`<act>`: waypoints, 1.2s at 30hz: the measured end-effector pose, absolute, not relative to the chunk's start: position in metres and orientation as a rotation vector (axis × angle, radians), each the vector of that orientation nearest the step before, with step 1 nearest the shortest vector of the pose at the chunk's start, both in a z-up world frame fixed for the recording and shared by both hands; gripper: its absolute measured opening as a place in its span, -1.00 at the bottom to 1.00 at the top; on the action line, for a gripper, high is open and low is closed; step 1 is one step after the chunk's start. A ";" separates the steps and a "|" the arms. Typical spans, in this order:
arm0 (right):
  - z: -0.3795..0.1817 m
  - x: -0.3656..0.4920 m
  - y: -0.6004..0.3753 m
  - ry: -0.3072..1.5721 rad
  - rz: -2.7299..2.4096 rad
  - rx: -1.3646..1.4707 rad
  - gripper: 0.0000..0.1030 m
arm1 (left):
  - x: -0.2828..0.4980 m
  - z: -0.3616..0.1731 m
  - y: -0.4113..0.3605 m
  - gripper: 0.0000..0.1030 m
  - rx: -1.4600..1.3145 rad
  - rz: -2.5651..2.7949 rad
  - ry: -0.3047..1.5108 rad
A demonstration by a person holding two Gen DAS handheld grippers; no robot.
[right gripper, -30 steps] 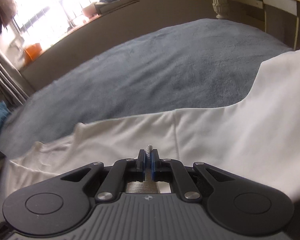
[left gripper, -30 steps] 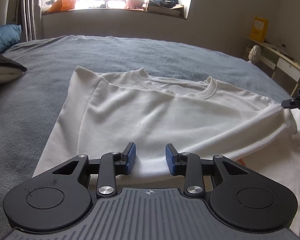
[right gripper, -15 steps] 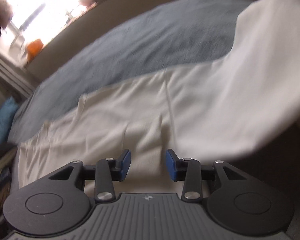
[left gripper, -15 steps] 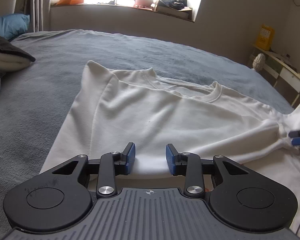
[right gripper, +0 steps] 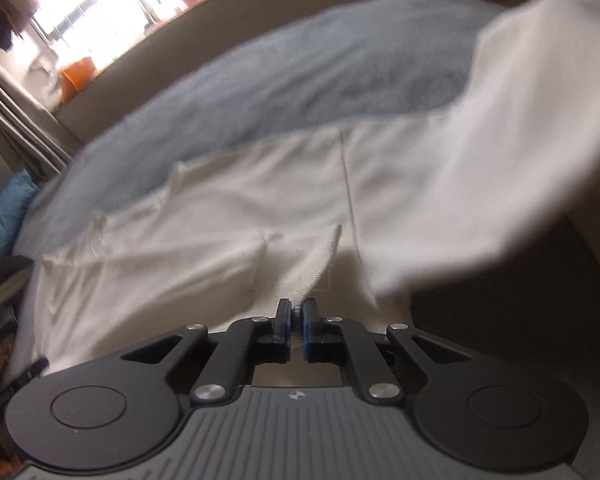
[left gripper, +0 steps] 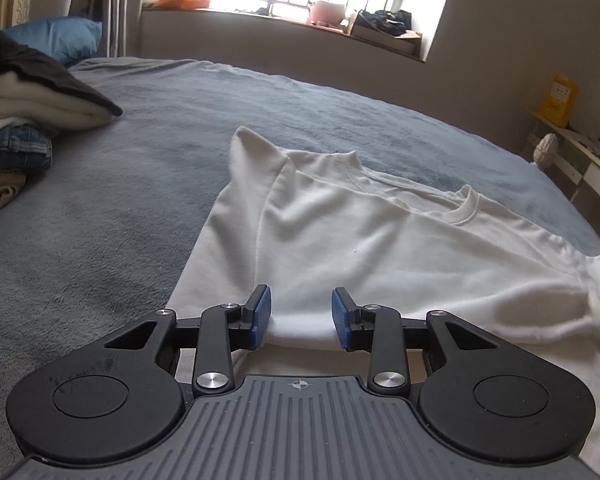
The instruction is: Fold clothes
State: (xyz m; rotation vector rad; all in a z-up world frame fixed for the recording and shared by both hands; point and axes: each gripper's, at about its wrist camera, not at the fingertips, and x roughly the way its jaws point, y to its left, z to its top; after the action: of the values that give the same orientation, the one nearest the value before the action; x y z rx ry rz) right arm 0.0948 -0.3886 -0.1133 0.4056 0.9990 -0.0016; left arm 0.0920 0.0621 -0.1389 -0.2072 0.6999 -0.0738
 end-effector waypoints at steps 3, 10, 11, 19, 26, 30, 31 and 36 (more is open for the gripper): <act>-0.126 0.093 -0.391 1.013 -0.030 0.381 -0.86 | 0.092 -0.139 0.062 -0.36 -0.204 -0.077 0.696; -0.084 0.112 -0.376 0.851 -0.014 0.262 -0.42 | 0.088 -0.136 0.069 -0.36 -0.204 -0.071 0.680; -0.081 0.122 -0.363 0.853 0.039 0.221 -0.26 | 0.089 -0.137 0.071 -0.36 -0.209 -0.061 0.680; -0.108 0.206 -0.250 0.930 0.320 -0.073 -0.17 | 0.093 -0.146 0.093 -0.36 -0.243 0.008 0.689; -0.133 0.227 -0.194 0.975 0.443 -0.297 -0.23 | 0.096 -0.150 0.100 -0.35 -0.265 0.015 0.675; -0.133 0.225 -0.186 0.951 0.472 -0.354 -0.91 | 0.093 -0.152 0.103 -0.35 -0.282 0.020 0.657; -0.132 0.224 -0.184 0.933 0.464 -0.374 -0.94 | 0.093 -0.152 0.103 -0.35 -0.283 0.025 0.651; -0.139 0.239 -0.195 0.911 0.352 -0.320 -0.96 | 0.095 -0.153 0.105 -0.35 -0.292 0.036 0.643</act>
State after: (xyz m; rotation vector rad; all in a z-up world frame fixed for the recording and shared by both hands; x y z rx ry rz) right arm 0.2390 -0.1948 -0.1389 -0.3199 0.9107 0.3521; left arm 0.0952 0.1046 -0.1532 -0.2925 0.6426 0.0357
